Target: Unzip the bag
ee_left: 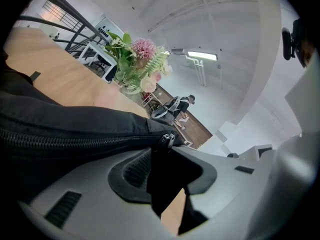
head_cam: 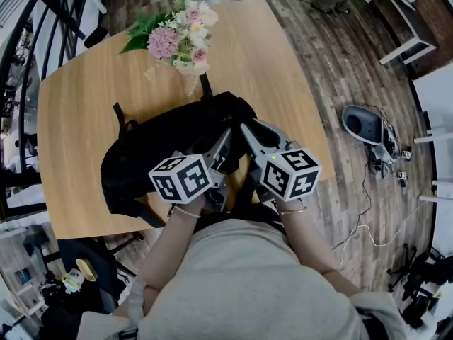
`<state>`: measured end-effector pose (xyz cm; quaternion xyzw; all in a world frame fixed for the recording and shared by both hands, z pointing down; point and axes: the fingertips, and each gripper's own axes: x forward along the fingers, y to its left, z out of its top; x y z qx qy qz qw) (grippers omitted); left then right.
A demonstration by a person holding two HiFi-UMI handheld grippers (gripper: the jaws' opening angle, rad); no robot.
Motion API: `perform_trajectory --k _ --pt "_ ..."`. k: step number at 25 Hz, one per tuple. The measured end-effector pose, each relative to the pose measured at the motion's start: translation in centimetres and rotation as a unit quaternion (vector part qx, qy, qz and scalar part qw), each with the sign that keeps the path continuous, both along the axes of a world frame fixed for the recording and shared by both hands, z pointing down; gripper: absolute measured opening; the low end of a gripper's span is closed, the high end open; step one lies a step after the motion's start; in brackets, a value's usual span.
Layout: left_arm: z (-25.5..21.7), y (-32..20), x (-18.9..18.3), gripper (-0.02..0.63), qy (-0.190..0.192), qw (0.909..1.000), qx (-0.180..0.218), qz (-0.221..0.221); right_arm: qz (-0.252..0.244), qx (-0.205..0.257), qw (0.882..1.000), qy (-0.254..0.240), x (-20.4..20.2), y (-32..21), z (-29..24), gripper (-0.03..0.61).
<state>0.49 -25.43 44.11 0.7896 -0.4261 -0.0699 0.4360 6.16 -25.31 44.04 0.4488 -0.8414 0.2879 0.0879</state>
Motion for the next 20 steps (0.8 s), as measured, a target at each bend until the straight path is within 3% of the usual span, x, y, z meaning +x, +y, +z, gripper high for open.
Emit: perform_trajectory --k 6,12,20 --pt "-0.4 -0.2 0.0 0.13 0.02 0.9997 0.012 0.003 0.006 0.0 1.0 -0.002 0.2 -0.1 0.0 0.089" --pt "-1.0 0.3 0.3 0.067 0.031 0.9991 0.024 0.014 0.009 0.0 1.0 0.0 0.3 -0.1 0.1 0.089" --pt "-2.2 0.1 0.4 0.063 0.05 0.9978 0.043 0.009 0.011 0.0 1.0 -0.001 0.3 0.0 0.0 0.087"
